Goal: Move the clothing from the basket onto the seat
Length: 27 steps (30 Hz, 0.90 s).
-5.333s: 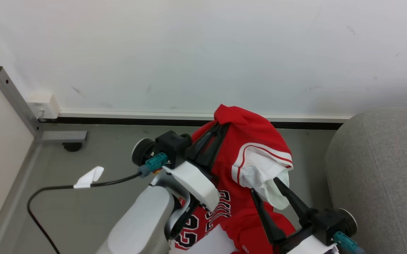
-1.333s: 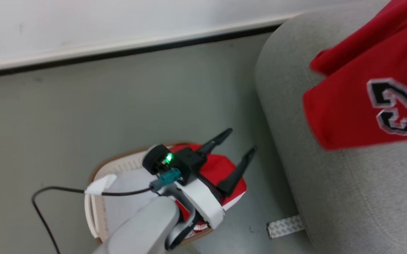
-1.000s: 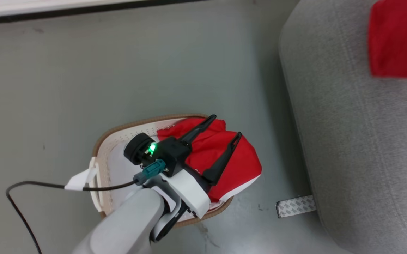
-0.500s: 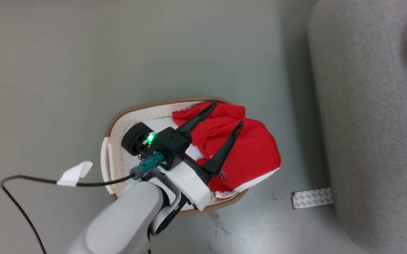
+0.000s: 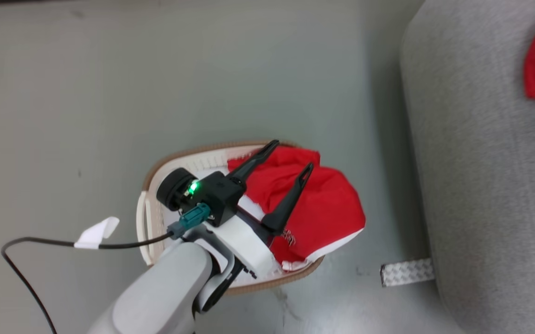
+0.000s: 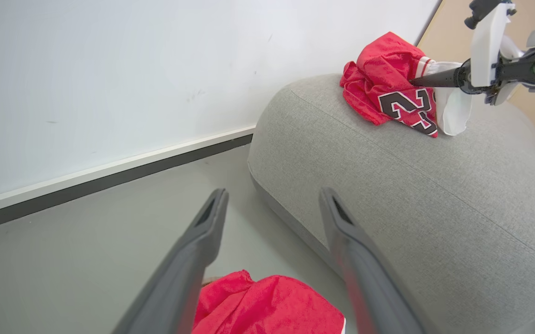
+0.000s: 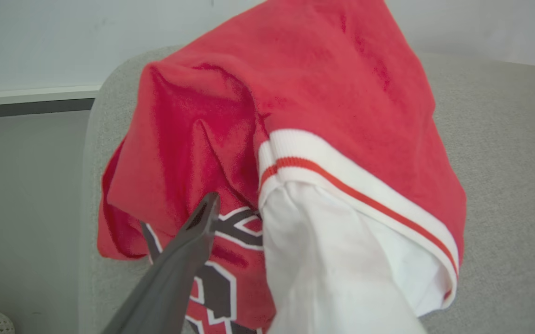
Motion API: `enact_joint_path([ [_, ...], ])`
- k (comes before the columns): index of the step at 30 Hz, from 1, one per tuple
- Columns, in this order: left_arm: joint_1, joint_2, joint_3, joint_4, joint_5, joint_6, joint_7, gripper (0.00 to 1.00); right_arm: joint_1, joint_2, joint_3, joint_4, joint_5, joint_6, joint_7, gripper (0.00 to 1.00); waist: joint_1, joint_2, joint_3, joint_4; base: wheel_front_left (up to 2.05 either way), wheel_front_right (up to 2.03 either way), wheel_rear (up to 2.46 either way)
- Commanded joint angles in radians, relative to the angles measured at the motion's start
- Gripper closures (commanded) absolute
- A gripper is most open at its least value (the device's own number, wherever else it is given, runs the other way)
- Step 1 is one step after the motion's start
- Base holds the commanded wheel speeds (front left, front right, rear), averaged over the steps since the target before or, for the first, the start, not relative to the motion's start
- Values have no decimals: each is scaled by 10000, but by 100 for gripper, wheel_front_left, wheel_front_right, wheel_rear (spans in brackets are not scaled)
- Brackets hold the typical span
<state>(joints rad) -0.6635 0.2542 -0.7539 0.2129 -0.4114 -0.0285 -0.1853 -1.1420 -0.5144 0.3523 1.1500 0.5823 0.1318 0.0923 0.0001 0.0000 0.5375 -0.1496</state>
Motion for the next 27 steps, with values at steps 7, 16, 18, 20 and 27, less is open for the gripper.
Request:
enact_joint_path([
  [7,525,-14,107,332,-420,115,-190,0,1056,1,1007,-429,775,-22,1401,0,-1,0,-1571,-346,0,0,0],
  [16,1303,-65,548,593,-959,455,-528,0,2042,-999,1886,-2590,1654,-22,497,0,-1,0,-3265,-162,0,0,0],
  [18,1477,-27,765,570,-1098,590,-599,0,2217,-1135,1943,-3186,1905,-22,111,0,-1,0,-3567,-47,0,0,0],
  [20,1648,25,994,513,-1224,718,-654,0,2427,-1414,2088,-3742,1829,-22,-312,0,-1,0,-3872,99,0,0,0],
  [27,2402,374,1983,223,-1442,1238,-790,0,3619,-1586,1911,-5561,1810,-22,-1794,0,-1,0,-4762,612,0,0,0],
])
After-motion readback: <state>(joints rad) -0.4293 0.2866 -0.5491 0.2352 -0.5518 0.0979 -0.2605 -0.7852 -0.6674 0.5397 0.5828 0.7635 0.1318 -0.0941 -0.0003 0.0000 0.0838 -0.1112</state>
